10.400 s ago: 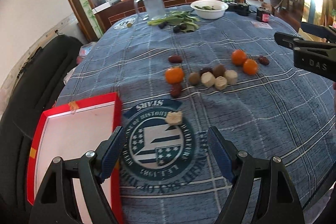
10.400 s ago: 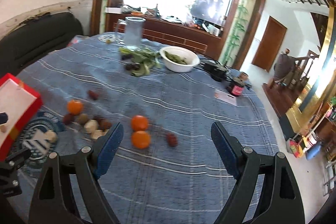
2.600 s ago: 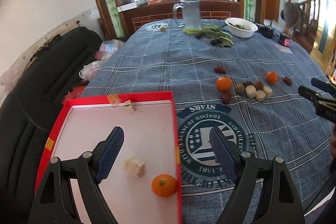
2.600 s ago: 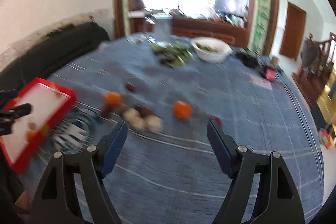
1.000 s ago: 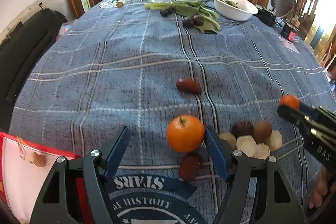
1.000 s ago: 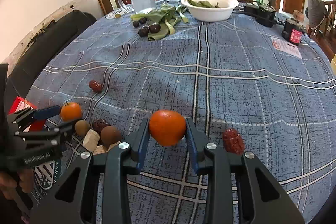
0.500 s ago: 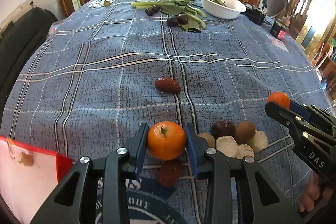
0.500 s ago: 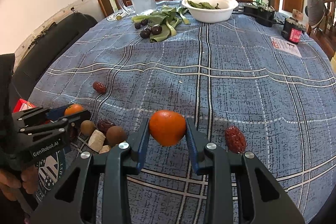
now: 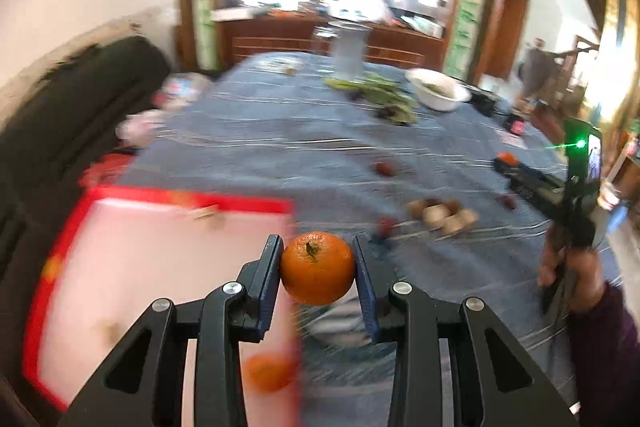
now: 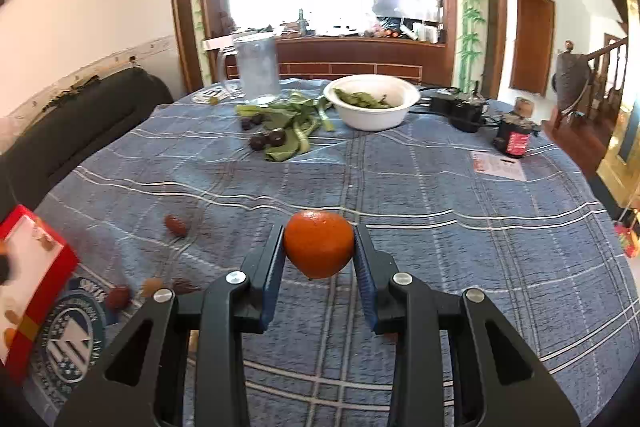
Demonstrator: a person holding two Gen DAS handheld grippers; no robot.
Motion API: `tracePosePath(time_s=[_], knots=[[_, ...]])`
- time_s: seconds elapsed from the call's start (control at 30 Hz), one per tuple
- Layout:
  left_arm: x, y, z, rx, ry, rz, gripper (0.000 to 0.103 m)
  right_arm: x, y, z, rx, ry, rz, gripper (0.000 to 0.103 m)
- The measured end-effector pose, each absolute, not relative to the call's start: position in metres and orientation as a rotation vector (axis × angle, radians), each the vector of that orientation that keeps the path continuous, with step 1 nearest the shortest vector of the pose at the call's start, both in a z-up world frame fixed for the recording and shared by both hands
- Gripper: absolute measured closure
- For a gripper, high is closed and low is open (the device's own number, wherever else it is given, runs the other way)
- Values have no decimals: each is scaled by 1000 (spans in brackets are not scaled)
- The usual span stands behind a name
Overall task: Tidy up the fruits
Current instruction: 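Carry both oranges over the red tray and open both grippers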
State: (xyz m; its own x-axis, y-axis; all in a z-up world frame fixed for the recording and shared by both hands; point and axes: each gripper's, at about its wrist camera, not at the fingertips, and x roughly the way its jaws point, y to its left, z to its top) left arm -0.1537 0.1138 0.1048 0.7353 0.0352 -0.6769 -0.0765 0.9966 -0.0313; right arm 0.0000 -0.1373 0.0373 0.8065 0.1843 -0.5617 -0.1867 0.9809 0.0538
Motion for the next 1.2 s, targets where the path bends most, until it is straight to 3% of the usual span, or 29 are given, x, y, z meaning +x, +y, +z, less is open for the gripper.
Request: tracePosePath(time_s=[0.27, 0.6, 0.87, 1.2], knots=[[-186, 192, 86, -82, 768, 239, 68, 0, -134, 37, 103, 719, 202, 68], [-195, 218, 62, -106, 808, 281, 68, -90, 60, 73, -81, 733, 716, 67], [-204, 227, 58, -78, 795, 289, 68, -117, 153, 42, -165, 831, 824, 67], [-207, 243, 58, -95, 793, 377, 65, -131, 184, 29, -231, 878, 847, 66]])
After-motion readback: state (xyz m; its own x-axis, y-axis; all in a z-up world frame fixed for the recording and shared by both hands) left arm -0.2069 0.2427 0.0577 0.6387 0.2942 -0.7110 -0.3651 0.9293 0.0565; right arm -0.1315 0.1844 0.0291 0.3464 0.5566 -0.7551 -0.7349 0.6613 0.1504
